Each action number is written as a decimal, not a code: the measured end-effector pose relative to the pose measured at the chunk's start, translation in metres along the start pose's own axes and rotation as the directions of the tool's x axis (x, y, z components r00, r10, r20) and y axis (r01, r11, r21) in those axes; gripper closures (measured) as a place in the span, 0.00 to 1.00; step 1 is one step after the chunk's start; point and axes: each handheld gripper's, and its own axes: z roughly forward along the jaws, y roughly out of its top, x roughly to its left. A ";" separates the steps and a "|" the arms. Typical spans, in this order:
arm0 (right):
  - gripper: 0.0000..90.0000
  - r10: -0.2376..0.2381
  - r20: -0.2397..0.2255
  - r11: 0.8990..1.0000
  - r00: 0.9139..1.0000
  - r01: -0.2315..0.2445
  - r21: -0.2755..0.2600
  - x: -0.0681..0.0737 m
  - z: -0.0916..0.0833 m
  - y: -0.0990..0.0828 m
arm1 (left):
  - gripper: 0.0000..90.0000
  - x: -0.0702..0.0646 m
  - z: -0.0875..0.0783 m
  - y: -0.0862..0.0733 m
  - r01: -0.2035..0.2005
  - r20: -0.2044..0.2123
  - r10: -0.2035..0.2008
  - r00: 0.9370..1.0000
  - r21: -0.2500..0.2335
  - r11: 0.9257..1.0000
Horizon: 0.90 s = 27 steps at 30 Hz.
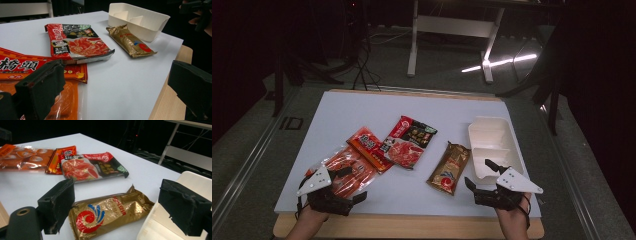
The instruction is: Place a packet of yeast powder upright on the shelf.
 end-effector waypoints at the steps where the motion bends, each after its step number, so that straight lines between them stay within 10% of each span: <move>1: 0.16 0.011 0.000 1.000 1.000 -0.011 0.009 0.000 -0.001 0.000 | 0.01 0.000 0.000 0.000 0.001 -0.001 -0.001 1.000 0.000 1.000; 12: 0.13 0.025 0.012 0.994 1.000 -0.027 0.103 -0.003 -0.020 -0.007 | 0.01 0.000 0.004 0.002 -0.003 0.000 0.003 1.000 0.001 1.000; 27: 0.15 0.022 0.058 0.998 0.998 -0.026 0.060 -0.007 -0.023 -0.006 | 0.01 -0.001 0.002 0.002 -0.009 0.017 0.009 1.000 -0.001 1.000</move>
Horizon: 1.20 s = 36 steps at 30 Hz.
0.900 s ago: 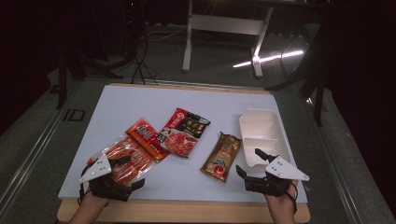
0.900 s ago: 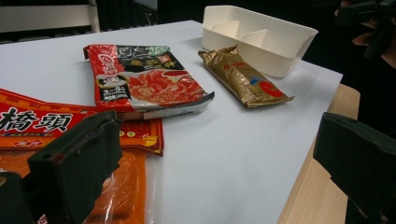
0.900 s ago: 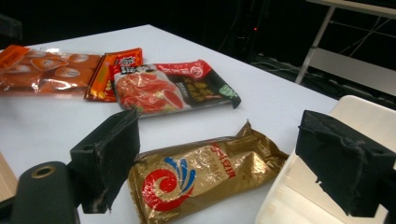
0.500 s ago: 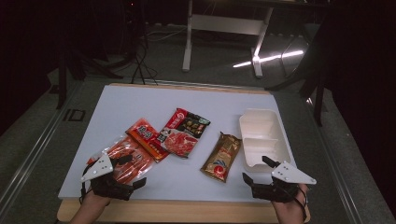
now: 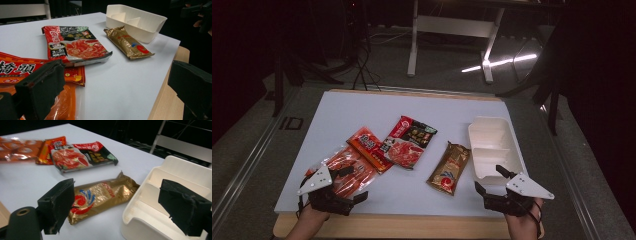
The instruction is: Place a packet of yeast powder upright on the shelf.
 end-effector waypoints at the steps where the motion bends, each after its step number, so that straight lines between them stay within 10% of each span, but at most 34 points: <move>1: 0.15 0.002 -0.003 1.000 1.000 -0.002 -0.003 0.000 0.000 0.000 | 0.01 0.000 0.000 0.000 -0.001 0.000 0.001 1.000 0.002 1.000; 12: 0.16 0.015 0.044 1.000 0.999 -0.014 -0.012 -0.003 -0.006 0.007 | 0.01 0.001 0.001 0.000 0.001 -0.003 -0.001 1.000 0.003 1.000; 36: 0.16 -0.033 -0.011 0.999 0.999 0.032 -0.043 0.010 -0.017 0.051 | 0.01 0.001 0.001 -0.001 0.005 -0.014 -0.005 1.000 0.001 1.000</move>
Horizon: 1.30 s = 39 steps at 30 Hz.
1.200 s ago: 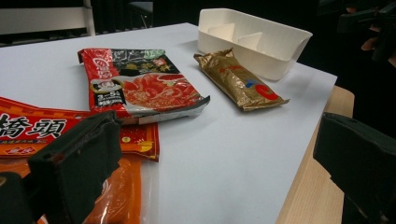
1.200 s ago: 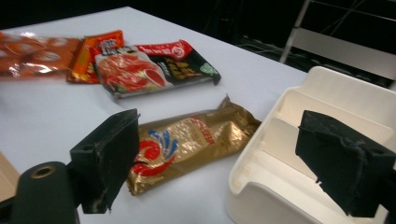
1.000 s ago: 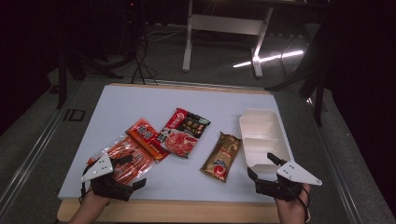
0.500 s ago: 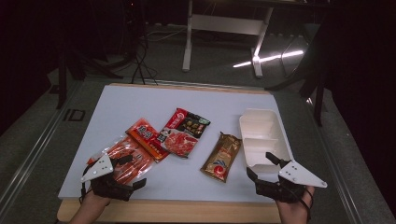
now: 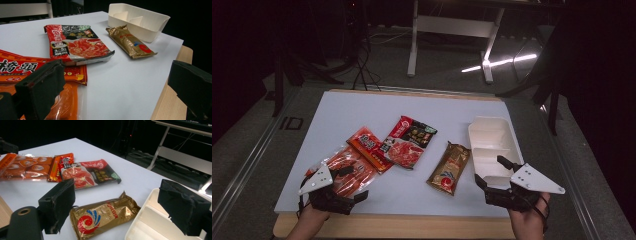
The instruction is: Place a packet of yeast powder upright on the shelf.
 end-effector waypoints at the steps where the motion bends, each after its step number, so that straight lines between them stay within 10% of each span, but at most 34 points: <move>1: 0.15 0.000 -0.001 1.000 1.000 0.000 0.001 -0.001 0.000 0.002 | 0.01 0.000 0.000 0.000 0.001 0.001 -0.001 1.000 0.001 1.000; 24: 0.12 -0.013 -0.070 0.999 0.997 0.016 0.052 -0.020 0.053 0.052 | 0.01 0.001 0.000 -0.001 0.003 0.002 -0.003 1.000 0.005 1.000; 39: 0.14 0.020 -0.094 0.990 0.995 -0.007 0.141 -0.031 0.110 0.046 | 0.01 0.001 0.000 -0.001 0.005 0.007 -0.005 1.000 0.005 1.000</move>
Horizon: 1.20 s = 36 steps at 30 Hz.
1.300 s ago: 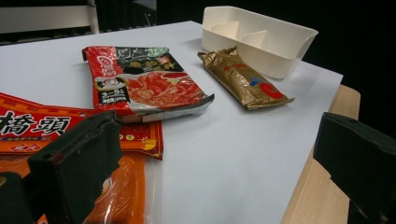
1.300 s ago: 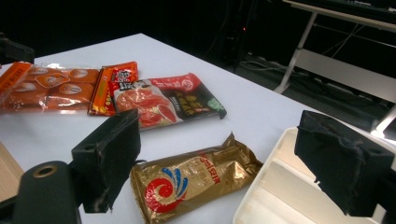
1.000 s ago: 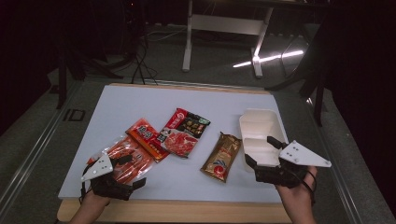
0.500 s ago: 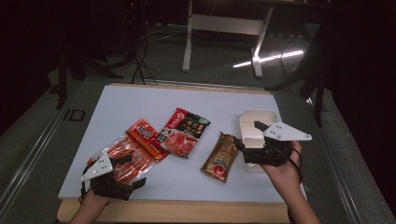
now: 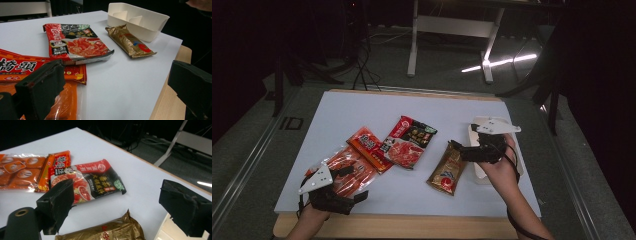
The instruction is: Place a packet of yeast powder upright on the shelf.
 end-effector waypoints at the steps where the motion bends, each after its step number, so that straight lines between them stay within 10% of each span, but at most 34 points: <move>1: 0.14 -0.001 0.001 1.000 1.000 0.001 0.005 -0.001 0.004 -0.001 | 0.01 0.000 0.000 0.000 0.000 -0.001 0.000 1.000 0.003 1.000; 19: 0.15 0.056 0.028 0.989 0.998 -0.059 0.132 -0.021 0.064 -0.015 | 0.01 0.001 0.000 0.000 0.003 0.004 -0.003 1.000 0.004 1.000; 36: 0.19 0.090 0.023 0.931 0.996 -0.092 0.353 -0.033 0.114 -0.035 | 0.01 0.001 0.000 0.000 0.005 0.007 -0.005 1.000 0.004 1.000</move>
